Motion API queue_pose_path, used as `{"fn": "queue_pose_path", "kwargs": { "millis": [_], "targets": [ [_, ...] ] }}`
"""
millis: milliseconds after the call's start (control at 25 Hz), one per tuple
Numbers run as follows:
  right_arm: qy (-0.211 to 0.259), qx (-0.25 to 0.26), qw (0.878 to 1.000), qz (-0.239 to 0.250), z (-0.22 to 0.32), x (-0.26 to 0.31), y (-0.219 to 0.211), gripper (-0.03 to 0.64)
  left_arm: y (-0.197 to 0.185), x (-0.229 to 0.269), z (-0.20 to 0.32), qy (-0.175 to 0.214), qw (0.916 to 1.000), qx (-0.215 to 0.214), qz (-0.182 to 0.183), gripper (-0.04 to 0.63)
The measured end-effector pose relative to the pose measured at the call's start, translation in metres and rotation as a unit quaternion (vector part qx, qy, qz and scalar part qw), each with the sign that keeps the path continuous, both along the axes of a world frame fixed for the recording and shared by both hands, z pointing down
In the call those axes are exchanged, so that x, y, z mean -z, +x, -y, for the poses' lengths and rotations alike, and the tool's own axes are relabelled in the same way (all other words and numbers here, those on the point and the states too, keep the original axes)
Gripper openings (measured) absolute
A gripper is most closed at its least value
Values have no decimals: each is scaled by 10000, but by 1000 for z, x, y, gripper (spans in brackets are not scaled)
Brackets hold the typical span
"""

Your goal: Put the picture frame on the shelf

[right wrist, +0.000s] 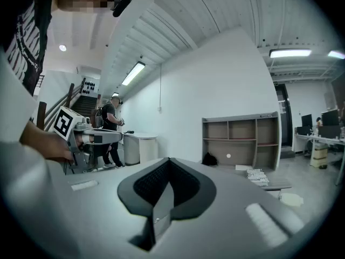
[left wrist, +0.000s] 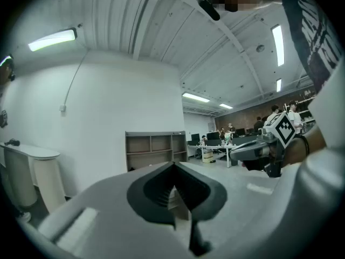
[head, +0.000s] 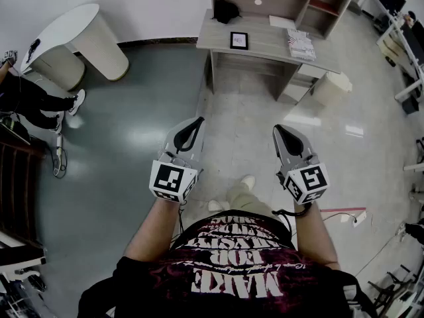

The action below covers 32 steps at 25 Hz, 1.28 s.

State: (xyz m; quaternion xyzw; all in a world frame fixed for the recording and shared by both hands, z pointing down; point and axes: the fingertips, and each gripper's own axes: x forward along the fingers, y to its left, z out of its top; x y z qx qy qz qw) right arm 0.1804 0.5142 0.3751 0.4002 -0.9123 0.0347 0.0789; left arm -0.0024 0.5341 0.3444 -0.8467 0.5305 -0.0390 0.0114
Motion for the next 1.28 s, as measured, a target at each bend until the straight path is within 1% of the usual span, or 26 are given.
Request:
{"fn": "queue_pose_path", "kwargs": {
  "millis": [240, 400, 520, 720, 840, 1080, 1280],
  "targets": [
    [175, -47, 9998, 5, -31, 15, -20, 28, -24, 12, -29, 68, 9998, 80, -142, 0],
    [260, -210, 9994, -125, -28, 24, -18, 28, -36, 13, -22, 66, 9994, 64, -328, 0],
    [244, -239, 9994, -6, -15, 23, -13, 28, -42, 7, -2, 23, 9991, 140, -393, 0],
    [275, -339, 9987, 268, 26, 18, -11, 28, -39, 3, 38, -14, 9997, 0, -253, 0],
    [256, -332, 9984, 383, 55, 18, -12, 28, -37, 4, 70, -94, 9996, -9, -259, 2],
    [117, -307, 9985, 436, 115, 13, -3, 28, -24, 7, 134, -156, 9997, -53, -190, 2],
    [77, -247, 9983, 526, 160, 13, 10, 28, -7, 6, 177, -217, 9996, -64, -142, 2]
  ]
}}
